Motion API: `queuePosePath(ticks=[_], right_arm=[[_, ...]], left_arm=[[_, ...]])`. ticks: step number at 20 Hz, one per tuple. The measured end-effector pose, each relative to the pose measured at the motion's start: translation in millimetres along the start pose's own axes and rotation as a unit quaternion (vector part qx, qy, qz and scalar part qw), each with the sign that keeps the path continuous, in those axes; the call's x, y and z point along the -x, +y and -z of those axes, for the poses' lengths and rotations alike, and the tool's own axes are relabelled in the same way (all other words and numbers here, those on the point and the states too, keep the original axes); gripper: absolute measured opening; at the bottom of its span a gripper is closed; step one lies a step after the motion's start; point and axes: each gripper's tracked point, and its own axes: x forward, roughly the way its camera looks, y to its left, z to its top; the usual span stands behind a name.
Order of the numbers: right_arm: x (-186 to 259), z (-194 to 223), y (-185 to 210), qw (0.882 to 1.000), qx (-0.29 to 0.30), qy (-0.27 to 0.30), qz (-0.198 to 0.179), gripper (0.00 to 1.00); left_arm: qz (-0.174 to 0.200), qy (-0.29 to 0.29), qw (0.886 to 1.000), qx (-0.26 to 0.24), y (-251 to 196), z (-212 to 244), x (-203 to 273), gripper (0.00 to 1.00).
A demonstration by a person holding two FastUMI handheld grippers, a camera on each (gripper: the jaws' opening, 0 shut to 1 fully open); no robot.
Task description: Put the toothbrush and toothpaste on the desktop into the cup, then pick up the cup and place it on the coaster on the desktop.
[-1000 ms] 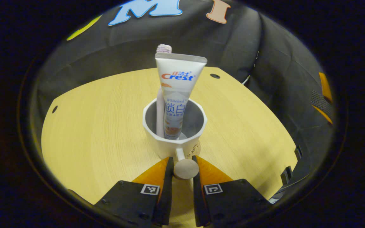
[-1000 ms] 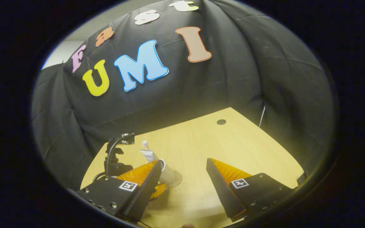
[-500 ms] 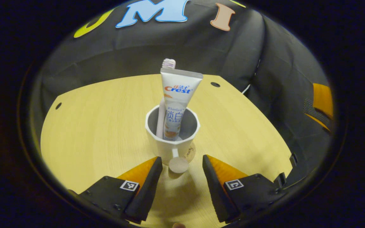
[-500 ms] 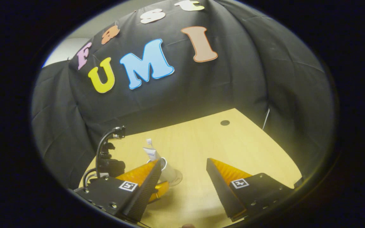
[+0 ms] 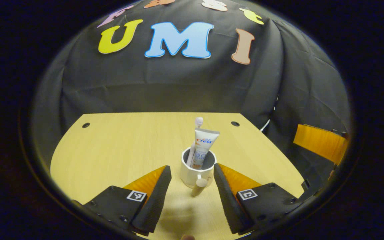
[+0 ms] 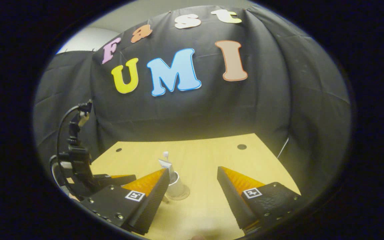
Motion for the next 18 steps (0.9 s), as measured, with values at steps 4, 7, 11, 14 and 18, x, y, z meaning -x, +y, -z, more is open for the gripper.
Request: queuePosePath(ticks=[4,7,11,14,18], right_arm=[[3.9,-25.7,16.1,0.998,0.049,-0.05,0.009,0.91],[9.8,-42.9,29.5,0.992,0.084,-0.088,0.01,0.94],[10.2,-50.5,40.1,0.988,0.103,-0.113,0.029,0.91],[9.4,-51.7,40.0,0.987,0.096,-0.12,0.046,0.88],[10.6,-59.0,42.1,0.984,0.094,-0.138,0.063,0.91]], left_arm=[[-0.012,-0.078,0.997,-0.001,4.1,-52.2,30.3,0.98],[-0.024,-0.126,0.992,-0.001,14.3,-79.8,53.1,0.98],[-0.048,-0.178,0.983,-0.013,38.7,-103.6,77.9,0.96],[-0.061,-0.219,0.974,-0.025,52.6,-118.4,96.3,0.96],[-0.067,-0.251,0.965,-0.045,61.8,-129.8,110.6,0.97]])
